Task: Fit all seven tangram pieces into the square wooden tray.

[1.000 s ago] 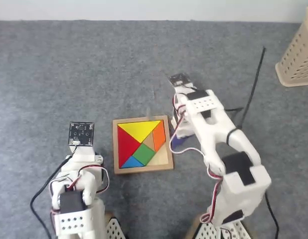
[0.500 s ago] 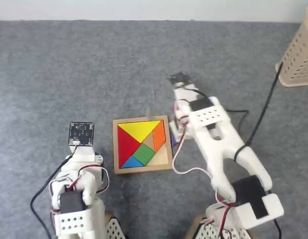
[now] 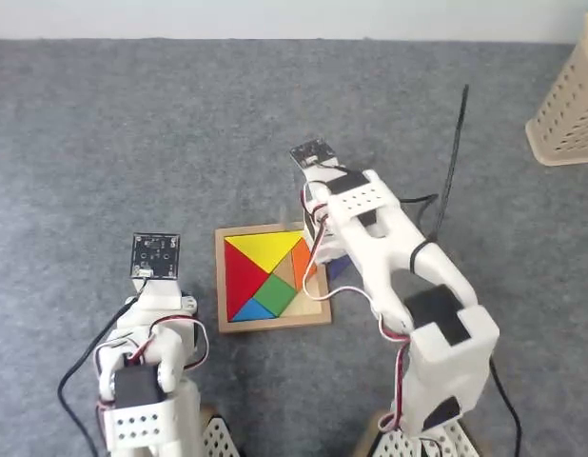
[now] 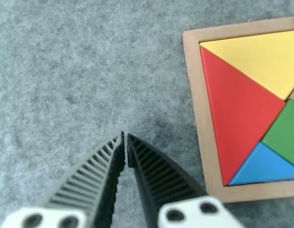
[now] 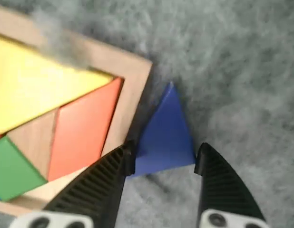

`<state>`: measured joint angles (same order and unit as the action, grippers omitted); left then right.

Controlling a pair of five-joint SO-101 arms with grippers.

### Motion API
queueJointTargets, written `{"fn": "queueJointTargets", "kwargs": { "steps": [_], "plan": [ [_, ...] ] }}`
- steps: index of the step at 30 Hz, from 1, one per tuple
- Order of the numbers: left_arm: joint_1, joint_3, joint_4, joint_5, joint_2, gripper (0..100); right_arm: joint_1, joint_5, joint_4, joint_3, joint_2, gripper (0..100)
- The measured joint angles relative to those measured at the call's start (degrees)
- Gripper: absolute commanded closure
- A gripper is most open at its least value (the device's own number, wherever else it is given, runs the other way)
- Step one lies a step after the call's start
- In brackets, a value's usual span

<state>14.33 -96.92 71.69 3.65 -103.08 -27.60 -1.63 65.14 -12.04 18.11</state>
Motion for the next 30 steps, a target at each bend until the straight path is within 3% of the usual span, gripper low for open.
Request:
{"fn": "queueJointTargets", "kwargs": {
  "steps": [15, 20, 30],
  "plan": [
    [0.0, 0.0, 0.0, 0.0, 0.0, 99, 5.2, 3.2, 2.8, 2.5, 3.3, 78.4],
    [0.0, 0.0, 0.0, 0.0, 0.0, 99, 5.9, 5.9, 2.8, 0.0, 1.8, 73.2],
    [0.0, 0.0, 0.0, 0.0, 0.0, 99, 5.9, 6.5, 0.2, -5.5, -1.0, 76.2]
  ]
}}
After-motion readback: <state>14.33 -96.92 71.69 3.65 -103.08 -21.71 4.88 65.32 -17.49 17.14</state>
